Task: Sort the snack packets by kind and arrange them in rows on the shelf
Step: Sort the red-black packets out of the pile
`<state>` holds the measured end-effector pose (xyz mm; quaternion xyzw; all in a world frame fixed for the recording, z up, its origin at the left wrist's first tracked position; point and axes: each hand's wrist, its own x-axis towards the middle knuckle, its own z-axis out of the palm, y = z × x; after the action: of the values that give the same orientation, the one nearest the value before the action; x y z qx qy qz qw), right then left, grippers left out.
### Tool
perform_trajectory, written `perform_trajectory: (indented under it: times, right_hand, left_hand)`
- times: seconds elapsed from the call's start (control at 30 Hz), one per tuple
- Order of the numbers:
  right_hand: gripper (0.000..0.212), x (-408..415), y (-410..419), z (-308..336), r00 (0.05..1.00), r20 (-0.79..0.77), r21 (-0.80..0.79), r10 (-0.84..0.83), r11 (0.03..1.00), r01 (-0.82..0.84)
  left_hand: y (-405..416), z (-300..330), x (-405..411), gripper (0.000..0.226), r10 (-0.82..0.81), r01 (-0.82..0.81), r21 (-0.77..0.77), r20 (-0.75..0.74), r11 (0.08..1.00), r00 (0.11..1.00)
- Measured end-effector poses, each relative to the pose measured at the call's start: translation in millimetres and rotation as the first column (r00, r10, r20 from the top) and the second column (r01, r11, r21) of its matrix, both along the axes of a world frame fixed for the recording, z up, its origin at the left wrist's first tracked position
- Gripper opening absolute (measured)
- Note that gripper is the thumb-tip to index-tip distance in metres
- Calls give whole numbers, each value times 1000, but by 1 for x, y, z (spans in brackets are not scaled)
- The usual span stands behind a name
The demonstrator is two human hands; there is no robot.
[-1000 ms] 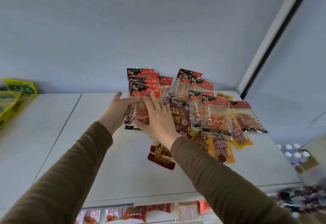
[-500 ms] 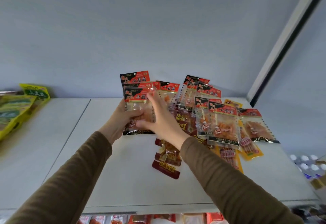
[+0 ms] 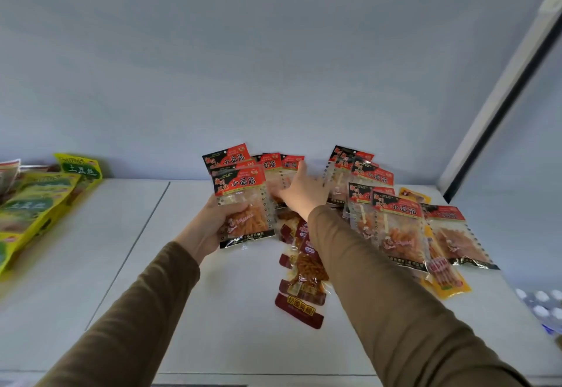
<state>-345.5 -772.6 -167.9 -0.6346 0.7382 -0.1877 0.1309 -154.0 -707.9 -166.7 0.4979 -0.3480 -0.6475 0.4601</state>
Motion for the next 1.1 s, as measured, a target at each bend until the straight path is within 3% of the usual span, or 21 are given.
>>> perform_trajectory:
  times: [0.1,0.17,0.23,0.43,0.53,0.67,0.8,0.9,0.97,1.03,1.1]
  right_hand:
    - [101,13,7,8,931,361,-125,55,992,-10]
    - [102,14,12,14,814,577,-113,75,994,-12]
    - [104,12,13,15,716,693,-86,83,996,-32]
    - [87,4,15,28,656,730,-266,192,964,13]
    - [50,13,18,32,499,851,-211,162,977,42]
    - [17,48,35,41,282,951,-100,129,988,-118]
    - [18,81,52,43,198,974,-61,110,969,-241]
    - [23,107,63,33,34,999,-26,38,955,-295]
    - [46,127,69,26,-44,999,-8,-7,945,-327]
    - [69,151,72,17,-45,999,-46,30,909,-415]
    - [60,180,80,11,52,992,-75,114,877,-474]
  left_hand:
    - [-2,1,0,46,-1,2,18,-34,1000,999]
    - [0,2,1,48,-11,12,25,-44,1000,999]
    - [2,2,6,49,-19,21,29,-53,999,998]
    - [21,14,41,55,-102,101,-39,-14,994,995]
    - [40,28,52,48,-141,140,-83,-10,987,990]
    - [55,32,56,61,-130,142,-113,110,983,985]
    - [59,26,79,93,32,-14,-118,148,993,988]
    - [71,31,97,65,17,2,-112,162,994,987]
    - [79,34,112,49,57,-47,-71,150,996,987]
    - [85,34,132,47,108,-102,-39,163,994,981]
    - [91,34,153,50,145,-144,-21,213,989,966]
